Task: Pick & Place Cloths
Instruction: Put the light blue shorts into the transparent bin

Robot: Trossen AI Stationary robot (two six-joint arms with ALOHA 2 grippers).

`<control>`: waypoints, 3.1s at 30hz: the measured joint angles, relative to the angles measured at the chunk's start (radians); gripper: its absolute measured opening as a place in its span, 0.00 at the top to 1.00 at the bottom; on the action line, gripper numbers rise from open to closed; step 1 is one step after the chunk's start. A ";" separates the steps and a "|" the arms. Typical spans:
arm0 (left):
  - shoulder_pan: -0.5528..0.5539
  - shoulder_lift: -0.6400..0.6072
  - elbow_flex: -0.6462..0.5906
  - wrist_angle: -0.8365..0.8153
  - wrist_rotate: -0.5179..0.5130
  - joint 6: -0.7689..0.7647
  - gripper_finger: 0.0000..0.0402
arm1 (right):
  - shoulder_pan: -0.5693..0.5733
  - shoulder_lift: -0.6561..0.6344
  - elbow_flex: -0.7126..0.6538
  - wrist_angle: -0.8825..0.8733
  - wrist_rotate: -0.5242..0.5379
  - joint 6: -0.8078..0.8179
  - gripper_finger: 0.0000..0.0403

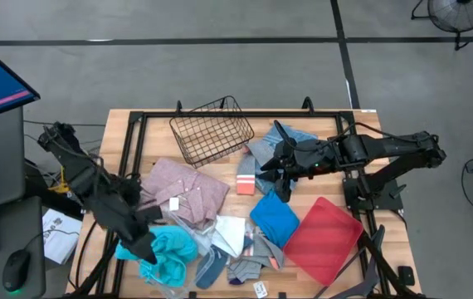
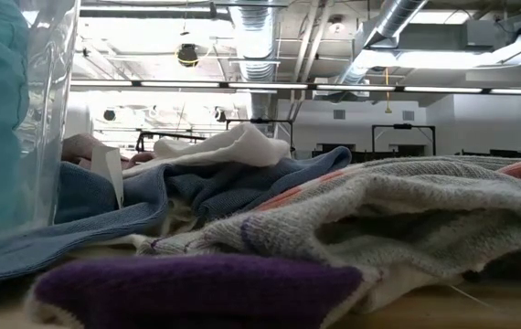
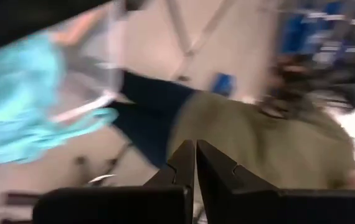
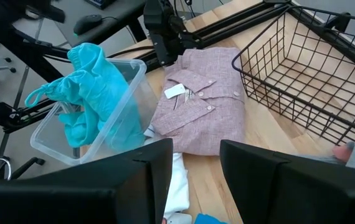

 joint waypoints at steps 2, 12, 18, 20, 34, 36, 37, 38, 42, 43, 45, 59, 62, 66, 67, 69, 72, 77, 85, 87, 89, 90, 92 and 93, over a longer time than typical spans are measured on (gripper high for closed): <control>-0.026 0.019 0.004 -0.089 -0.040 0.001 1.00 | 0.000 0.000 0.000 0.000 0.000 0.000 0.67; -0.128 0.166 0.006 -0.320 -0.128 -0.119 1.00 | 0.004 0.000 0.000 -0.012 -0.004 -0.007 0.67; -0.092 0.307 0.005 -0.324 -0.157 -0.137 1.00 | 0.003 0.000 0.000 -0.026 -0.008 -0.026 0.67; -0.073 0.349 -0.005 -0.334 -0.158 -0.139 1.00 | 0.003 0.000 0.000 -0.026 -0.008 -0.038 0.67; 0.027 0.591 -0.016 -0.296 -0.156 -0.035 1.00 | 0.003 0.000 0.000 -0.032 -0.012 -0.090 0.67; 0.027 0.610 -0.016 -0.279 -0.142 0.024 1.00 | 0.003 0.000 0.000 -0.036 -0.012 -0.090 0.67; 0.024 0.619 -0.016 -0.274 -0.136 0.054 1.00 | 0.003 0.000 0.000 -0.043 -0.011 -0.090 0.67; 0.019 0.626 -0.016 -0.265 -0.136 0.077 1.00 | 0.003 0.000 0.000 -0.050 -0.012 -0.090 0.67; 0.007 0.652 -0.016 -0.234 -0.174 0.110 1.00 | 0.003 0.000 0.000 -0.061 -0.012 -0.090 0.67; 0.006 0.658 -0.019 -0.233 -0.179 0.127 1.00 | 0.003 0.000 0.000 -0.062 -0.012 -0.090 0.67; 0.005 0.659 -0.044 -0.217 -0.179 0.145 1.00 | 0.003 0.000 0.000 -0.062 -0.012 -0.090 0.67; -0.063 0.557 -0.358 0.059 -0.105 0.147 1.00 | 0.003 0.000 0.000 -0.057 -0.012 -0.107 0.67; -0.109 0.505 -0.423 0.062 -0.092 0.154 1.00 | 0.003 0.000 0.000 -0.049 -0.012 -0.107 0.67; -0.168 0.381 -0.509 0.057 -0.074 0.152 1.00 | 0.002 0.000 0.000 -0.042 -0.011 -0.106 0.67; -0.175 0.342 -0.521 0.051 -0.079 0.149 1.00 | 0.002 0.000 0.000 -0.042 -0.011 -0.105 0.67; -0.180 0.253 -0.541 0.044 -0.095 0.145 0.99 | 0.002 0.000 0.000 -0.041 -0.011 -0.105 0.67; -0.173 0.145 -0.556 0.045 -0.106 0.143 0.96 | 0.002 0.000 0.000 -0.040 -0.011 -0.105 0.67; -0.148 -0.008 -0.555 0.097 -0.118 0.140 0.86 | 0.001 0.000 0.000 -0.032 -0.011 -0.106 0.67; -0.112 -0.189 -0.545 0.342 -0.126 0.089 0.80 | 0.001 0.000 0.000 -0.025 -0.011 -0.105 0.67; -0.118 -0.196 -0.512 0.342 -0.121 0.082 0.88 | 0.001 0.000 0.000 -0.025 -0.011 -0.105 0.67; -0.125 -0.183 -0.476 0.342 -0.120 0.096 0.96 | 0.001 0.000 0.000 -0.025 -0.011 -0.105 0.67; -0.127 -0.171 -0.457 0.337 -0.119 0.096 0.98 | 0.001 0.000 0.000 -0.025 -0.011 -0.105 0.67; -0.127 -0.128 -0.411 0.289 -0.092 0.096 0.99 | 0.001 0.000 0.000 -0.025 -0.011 -0.105 0.67; -0.126 -0.101 -0.383 0.247 -0.066 0.093 1.00 | 0.001 0.000 0.000 -0.025 -0.011 -0.105 0.67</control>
